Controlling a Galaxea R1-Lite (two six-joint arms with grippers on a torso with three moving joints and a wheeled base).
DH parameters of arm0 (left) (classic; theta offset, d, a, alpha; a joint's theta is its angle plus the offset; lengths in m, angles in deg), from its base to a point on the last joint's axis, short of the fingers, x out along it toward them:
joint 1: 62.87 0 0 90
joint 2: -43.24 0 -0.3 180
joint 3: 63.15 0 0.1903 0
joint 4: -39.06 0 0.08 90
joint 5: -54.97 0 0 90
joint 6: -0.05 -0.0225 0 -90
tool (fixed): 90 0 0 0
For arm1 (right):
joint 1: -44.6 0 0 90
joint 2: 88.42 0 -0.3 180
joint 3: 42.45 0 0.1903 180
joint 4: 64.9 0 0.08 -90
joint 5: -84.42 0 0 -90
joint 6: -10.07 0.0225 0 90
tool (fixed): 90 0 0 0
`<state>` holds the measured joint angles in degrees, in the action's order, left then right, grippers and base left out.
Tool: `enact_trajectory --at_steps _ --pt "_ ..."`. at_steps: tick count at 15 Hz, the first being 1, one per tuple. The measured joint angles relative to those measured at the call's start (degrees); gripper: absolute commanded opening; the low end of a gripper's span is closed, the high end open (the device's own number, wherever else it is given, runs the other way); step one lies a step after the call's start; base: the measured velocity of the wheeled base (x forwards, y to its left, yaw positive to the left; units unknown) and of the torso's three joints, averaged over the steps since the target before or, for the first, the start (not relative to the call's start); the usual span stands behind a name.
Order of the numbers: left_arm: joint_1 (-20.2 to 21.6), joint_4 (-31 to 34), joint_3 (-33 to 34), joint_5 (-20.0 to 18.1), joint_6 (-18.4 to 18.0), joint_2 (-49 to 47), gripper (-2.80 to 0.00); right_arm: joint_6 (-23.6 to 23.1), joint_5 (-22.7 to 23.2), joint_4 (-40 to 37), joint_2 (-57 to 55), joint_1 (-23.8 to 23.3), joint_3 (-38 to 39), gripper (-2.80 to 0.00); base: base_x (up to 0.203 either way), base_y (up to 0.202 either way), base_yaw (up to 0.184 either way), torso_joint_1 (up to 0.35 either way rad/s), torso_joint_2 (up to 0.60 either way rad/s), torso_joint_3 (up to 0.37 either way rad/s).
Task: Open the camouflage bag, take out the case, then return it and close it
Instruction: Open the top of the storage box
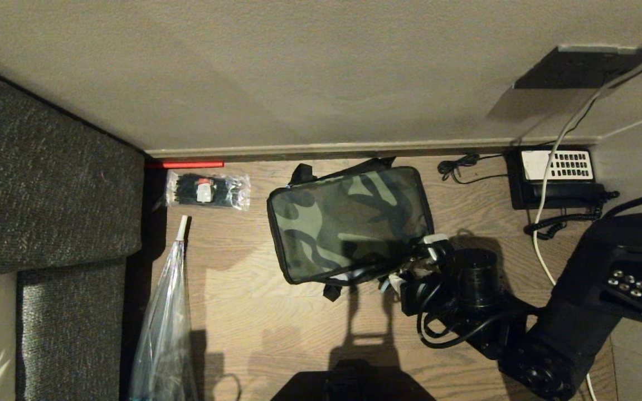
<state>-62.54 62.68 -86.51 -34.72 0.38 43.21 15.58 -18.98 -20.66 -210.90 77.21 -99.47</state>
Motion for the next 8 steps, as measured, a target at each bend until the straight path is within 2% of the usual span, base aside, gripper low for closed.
enact_trajectory --at_steps 2,6,8 --pt "0.0 0.0 0.0 0.0 0.0 0.0 -2.8 0.4 1.7 -3.0 3.2 -1.9 -0.6 0.0 0.0 0.0 0.0 0.0 0.0 0.0" --pt "0.0 0.0 0.0 0.0 0.0 0.0 -2.8 3.0 13.4 -4.7 8.7 -9.1 -2.1 0.0 0.0 0.0 0.0 0.0 0.0 0.0" --pt "0.0 0.0 0.0 0.0 -0.1 0.0 -2.8 4.3 14.9 -4.8 9.6 -12.6 -4.3 0.0 0.0 0.0 0.0 0.0 0.0 0.0"
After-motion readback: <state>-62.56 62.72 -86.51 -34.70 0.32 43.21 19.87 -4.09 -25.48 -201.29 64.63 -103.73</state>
